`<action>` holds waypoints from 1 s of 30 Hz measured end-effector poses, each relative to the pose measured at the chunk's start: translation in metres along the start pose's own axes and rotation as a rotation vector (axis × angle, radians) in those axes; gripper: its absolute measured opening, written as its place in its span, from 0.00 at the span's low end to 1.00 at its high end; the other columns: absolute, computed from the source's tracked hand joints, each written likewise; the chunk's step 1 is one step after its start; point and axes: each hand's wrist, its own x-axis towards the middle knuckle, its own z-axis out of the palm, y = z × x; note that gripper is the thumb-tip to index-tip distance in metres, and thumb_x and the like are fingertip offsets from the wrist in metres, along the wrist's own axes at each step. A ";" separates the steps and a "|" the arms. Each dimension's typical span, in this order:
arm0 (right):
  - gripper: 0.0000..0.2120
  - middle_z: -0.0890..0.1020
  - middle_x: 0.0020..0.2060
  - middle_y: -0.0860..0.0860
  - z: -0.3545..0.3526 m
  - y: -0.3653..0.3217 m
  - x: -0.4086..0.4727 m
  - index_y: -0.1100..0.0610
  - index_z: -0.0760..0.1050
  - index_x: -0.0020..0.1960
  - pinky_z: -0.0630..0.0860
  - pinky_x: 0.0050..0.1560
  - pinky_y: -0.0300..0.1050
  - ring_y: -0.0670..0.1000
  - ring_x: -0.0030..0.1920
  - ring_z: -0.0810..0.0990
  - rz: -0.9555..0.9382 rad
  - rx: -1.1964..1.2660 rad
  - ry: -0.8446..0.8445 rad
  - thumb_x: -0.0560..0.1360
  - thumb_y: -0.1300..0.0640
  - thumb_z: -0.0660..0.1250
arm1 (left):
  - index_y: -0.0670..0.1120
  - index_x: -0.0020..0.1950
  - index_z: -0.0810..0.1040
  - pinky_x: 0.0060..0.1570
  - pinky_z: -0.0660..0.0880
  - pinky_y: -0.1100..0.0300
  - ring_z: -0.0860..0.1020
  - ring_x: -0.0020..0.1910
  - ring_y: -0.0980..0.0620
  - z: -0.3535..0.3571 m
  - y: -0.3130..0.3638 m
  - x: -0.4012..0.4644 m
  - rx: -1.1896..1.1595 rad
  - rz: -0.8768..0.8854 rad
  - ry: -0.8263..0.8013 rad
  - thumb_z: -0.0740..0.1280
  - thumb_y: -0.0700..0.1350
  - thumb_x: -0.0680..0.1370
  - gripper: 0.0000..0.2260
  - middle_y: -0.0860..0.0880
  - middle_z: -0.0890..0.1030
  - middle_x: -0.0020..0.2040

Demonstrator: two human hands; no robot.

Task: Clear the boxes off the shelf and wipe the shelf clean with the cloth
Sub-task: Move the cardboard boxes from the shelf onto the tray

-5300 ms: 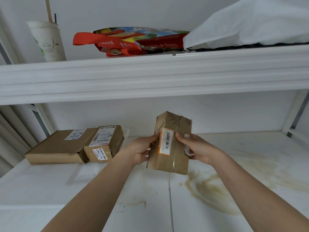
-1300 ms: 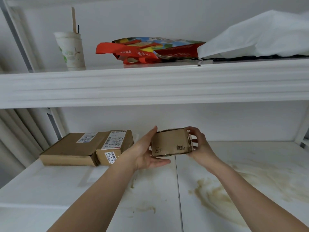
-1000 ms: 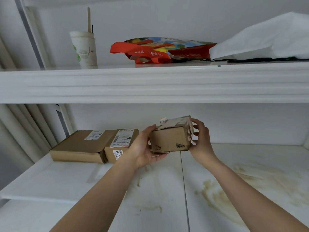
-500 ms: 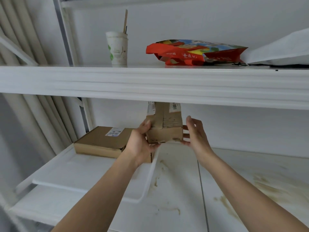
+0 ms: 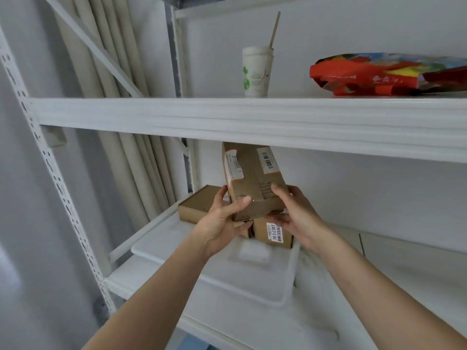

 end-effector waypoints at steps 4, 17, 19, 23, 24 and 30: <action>0.20 0.81 0.55 0.54 0.038 0.013 0.009 0.53 0.72 0.63 0.81 0.48 0.45 0.53 0.52 0.83 -0.012 -0.005 -0.055 0.75 0.46 0.69 | 0.62 0.73 0.58 0.61 0.72 0.44 0.78 0.60 0.46 -0.040 0.016 -0.014 0.083 -0.039 0.031 0.83 0.44 0.56 0.53 0.48 0.80 0.61; 0.17 0.81 0.48 0.50 0.115 0.046 0.037 0.54 0.72 0.61 0.79 0.34 0.39 0.45 0.35 0.82 0.128 -0.012 -0.135 0.78 0.45 0.65 | 0.56 0.71 0.63 0.56 0.77 0.45 0.80 0.57 0.41 -0.116 0.038 -0.050 0.044 -0.113 0.256 0.81 0.51 0.60 0.44 0.43 0.80 0.59; 0.14 0.81 0.46 0.51 0.118 0.052 0.040 0.53 0.73 0.59 0.77 0.32 0.39 0.47 0.31 0.82 0.180 0.008 -0.153 0.79 0.45 0.63 | 0.54 0.73 0.62 0.53 0.78 0.46 0.81 0.55 0.41 -0.130 0.039 -0.049 0.020 -0.106 0.353 0.80 0.53 0.62 0.44 0.41 0.79 0.61; 0.14 0.83 0.49 0.53 0.120 0.068 0.047 0.50 0.75 0.58 0.78 0.48 0.46 0.54 0.43 0.83 0.260 -0.094 -0.185 0.78 0.43 0.64 | 0.58 0.75 0.59 0.54 0.78 0.47 0.80 0.57 0.40 -0.157 0.042 -0.049 -0.016 -0.033 0.506 0.77 0.56 0.66 0.42 0.45 0.74 0.66; 0.15 0.83 0.46 0.53 0.120 0.072 0.049 0.50 0.75 0.57 0.76 0.48 0.47 0.54 0.42 0.83 0.272 -0.124 -0.192 0.77 0.42 0.64 | 0.59 0.75 0.58 0.56 0.77 0.46 0.78 0.58 0.40 -0.162 0.042 -0.049 -0.019 -0.019 0.535 0.76 0.56 0.69 0.40 0.46 0.73 0.67; 0.15 0.82 0.53 0.51 0.123 0.090 0.056 0.48 0.76 0.57 0.80 0.42 0.44 0.53 0.49 0.82 0.304 -0.204 -0.176 0.78 0.39 0.62 | 0.60 0.72 0.62 0.50 0.78 0.50 0.78 0.55 0.41 -0.177 0.040 -0.047 0.021 -0.072 0.664 0.70 0.53 0.75 0.29 0.44 0.74 0.63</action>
